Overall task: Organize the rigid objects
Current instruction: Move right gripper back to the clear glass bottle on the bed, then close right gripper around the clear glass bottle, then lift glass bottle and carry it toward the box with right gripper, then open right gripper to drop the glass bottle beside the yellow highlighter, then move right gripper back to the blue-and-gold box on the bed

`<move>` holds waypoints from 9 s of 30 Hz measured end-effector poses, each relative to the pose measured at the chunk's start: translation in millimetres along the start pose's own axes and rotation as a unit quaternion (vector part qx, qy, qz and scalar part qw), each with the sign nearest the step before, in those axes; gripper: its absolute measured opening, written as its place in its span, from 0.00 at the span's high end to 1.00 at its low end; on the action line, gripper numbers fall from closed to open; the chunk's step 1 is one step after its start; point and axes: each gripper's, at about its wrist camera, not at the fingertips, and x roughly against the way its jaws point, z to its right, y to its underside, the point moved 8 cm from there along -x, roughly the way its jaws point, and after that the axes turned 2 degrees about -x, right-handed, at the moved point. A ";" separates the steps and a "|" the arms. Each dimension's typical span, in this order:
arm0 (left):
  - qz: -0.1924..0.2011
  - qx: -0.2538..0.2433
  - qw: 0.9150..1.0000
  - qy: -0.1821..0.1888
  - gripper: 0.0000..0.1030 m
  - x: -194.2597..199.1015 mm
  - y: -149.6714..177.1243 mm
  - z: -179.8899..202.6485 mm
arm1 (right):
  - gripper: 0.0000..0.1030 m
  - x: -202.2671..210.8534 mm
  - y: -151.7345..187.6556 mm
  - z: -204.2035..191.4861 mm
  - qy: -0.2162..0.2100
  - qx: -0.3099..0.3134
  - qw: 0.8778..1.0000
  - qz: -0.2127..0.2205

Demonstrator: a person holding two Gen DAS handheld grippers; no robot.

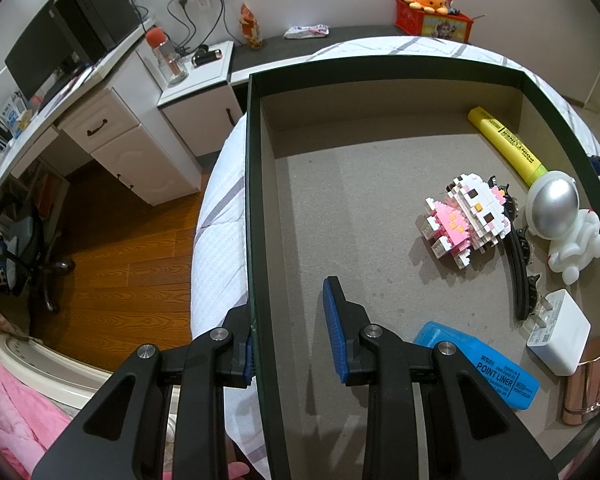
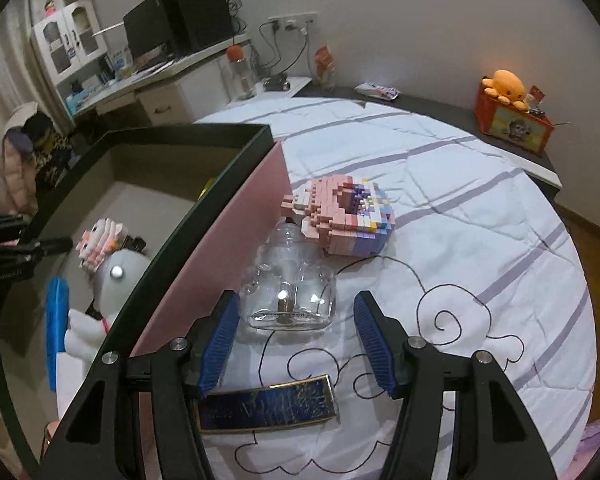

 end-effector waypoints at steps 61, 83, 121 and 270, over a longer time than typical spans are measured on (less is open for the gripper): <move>0.000 0.000 1.000 0.001 0.73 -0.6 0.2 -1.7 | 0.49 28.9 31.3 46.8 0.073 -0.058 0.996 0.005; 0.001 -0.001 1.000 0.000 0.73 -0.9 0.4 -2.5 | 0.48 28.1 33.2 36.3 0.080 -0.019 0.996 -0.022; 0.001 -0.001 1.000 0.001 0.73 -1.7 0.7 -0.5 | 0.50 47.1 7.0 31.5 0.074 -0.101 0.990 0.067; 0.001 -0.008 1.000 -0.007 0.72 2.2 0.6 -1.7 | 0.23 31.0 43.0 16.7 0.115 -0.026 0.993 0.007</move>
